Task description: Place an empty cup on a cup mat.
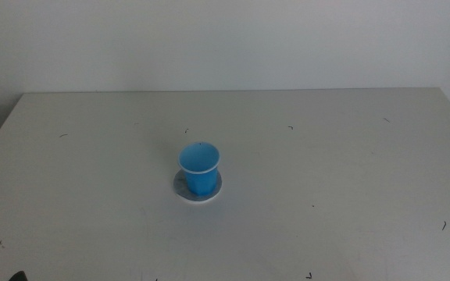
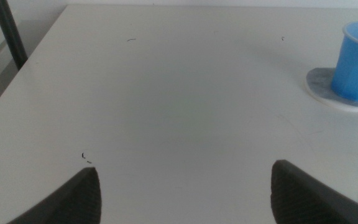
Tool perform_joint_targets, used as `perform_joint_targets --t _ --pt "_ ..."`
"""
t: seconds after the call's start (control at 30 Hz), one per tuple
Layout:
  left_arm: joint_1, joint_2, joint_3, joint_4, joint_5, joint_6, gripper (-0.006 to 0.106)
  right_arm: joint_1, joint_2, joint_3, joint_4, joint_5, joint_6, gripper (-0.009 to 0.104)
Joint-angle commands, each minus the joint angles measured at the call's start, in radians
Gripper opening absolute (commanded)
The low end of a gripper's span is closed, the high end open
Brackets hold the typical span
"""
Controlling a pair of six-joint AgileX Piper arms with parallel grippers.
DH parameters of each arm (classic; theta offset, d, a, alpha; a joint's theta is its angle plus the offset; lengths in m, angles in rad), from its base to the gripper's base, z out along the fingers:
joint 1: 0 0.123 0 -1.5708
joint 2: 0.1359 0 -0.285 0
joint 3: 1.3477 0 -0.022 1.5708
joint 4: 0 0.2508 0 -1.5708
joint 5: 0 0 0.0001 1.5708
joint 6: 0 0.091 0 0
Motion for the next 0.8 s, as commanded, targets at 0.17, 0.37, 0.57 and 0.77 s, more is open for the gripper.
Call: perform_joint_targets --t 0.17,0.37,0.57,0.77 --pt "0.001 -0.012 -0.006 0.000 -0.067 -0.011 0.105 -0.149 -0.350 0.380 -0.027 -0.154 -0.012 0.062" --pt "0.001 -0.012 -0.006 0.000 -0.067 -0.011 0.105 -0.228 -0.584 0.690 -0.005 -0.341 -0.050 0.062" --pt "0.001 -0.012 -0.006 0.000 -0.067 -0.011 0.105 -0.229 -0.785 1.006 0.028 -0.536 -0.201 0.065" --pt "0.001 -0.012 -0.006 0.000 -0.067 -0.011 0.105 -0.229 -0.958 1.340 0.098 -0.879 -0.321 0.085"
